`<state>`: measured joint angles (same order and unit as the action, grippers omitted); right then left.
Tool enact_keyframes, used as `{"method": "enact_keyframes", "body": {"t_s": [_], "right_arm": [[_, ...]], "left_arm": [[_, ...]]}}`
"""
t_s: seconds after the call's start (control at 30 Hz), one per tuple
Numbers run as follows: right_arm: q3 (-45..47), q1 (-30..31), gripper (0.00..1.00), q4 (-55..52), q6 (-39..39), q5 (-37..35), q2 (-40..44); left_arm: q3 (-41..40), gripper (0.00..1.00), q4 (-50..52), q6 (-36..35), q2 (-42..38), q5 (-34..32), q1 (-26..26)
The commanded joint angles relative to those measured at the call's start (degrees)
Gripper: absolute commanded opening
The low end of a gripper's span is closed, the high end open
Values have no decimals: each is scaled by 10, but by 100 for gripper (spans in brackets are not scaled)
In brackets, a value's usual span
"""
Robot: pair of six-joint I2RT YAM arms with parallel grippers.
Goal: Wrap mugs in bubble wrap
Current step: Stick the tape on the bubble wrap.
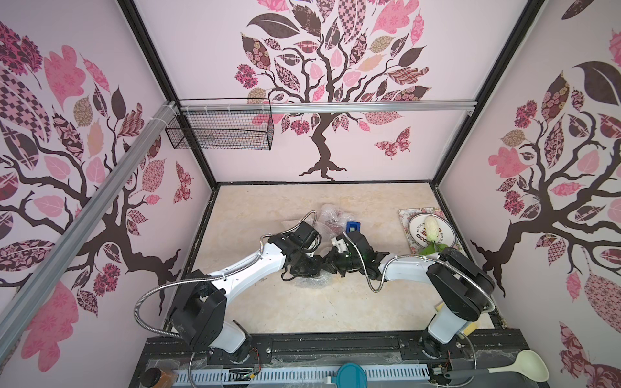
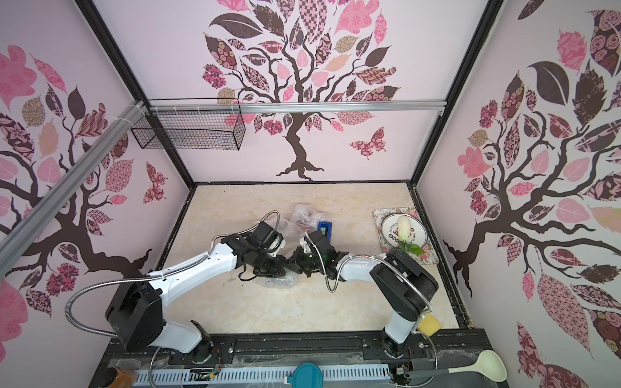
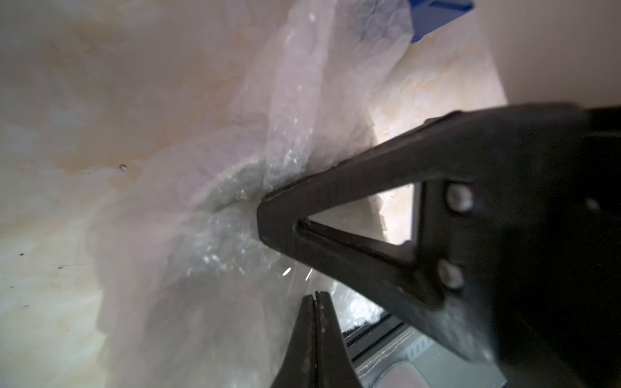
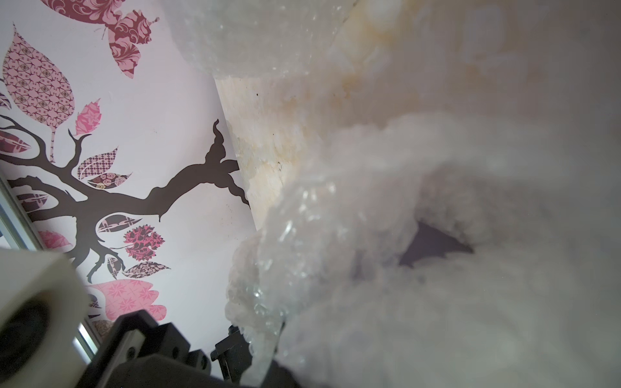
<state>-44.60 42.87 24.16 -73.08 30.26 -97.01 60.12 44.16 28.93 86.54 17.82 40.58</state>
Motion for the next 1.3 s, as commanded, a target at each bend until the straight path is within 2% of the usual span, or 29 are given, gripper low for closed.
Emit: {"method": "enact_keyframes", "body": {"t_s": [0.0,0.17,0.4,0.67,0.83,0.97,1.07,1.2,1.27], "right_arm": [[-5,-1,0,-51,0,-15,5],[-8,-1,0,-51,-3,-17,3],[-9,-1,0,-58,0,-19,8],[-11,-1,0,-55,-2,-15,4],[-15,-1,0,-53,-1,-13,2],[-15,1,0,-56,5,-12,2],[-12,2,0,-58,6,-10,3],[-11,2,0,-62,11,-11,5],[-12,2,0,-63,12,-12,5]], "left_arm": [[-31,0,8,-9,6,6,12],[-29,0,17,-11,-19,19,7],[9,0,4,26,-71,59,-21],[-13,0,21,6,-63,110,-20],[-19,0,68,-5,-36,44,-20],[-24,0,67,-6,-18,-5,-22],[-21,0,48,0,-28,16,-24],[10,0,28,29,-97,67,-43],[33,0,14,48,-134,64,-62]]}}
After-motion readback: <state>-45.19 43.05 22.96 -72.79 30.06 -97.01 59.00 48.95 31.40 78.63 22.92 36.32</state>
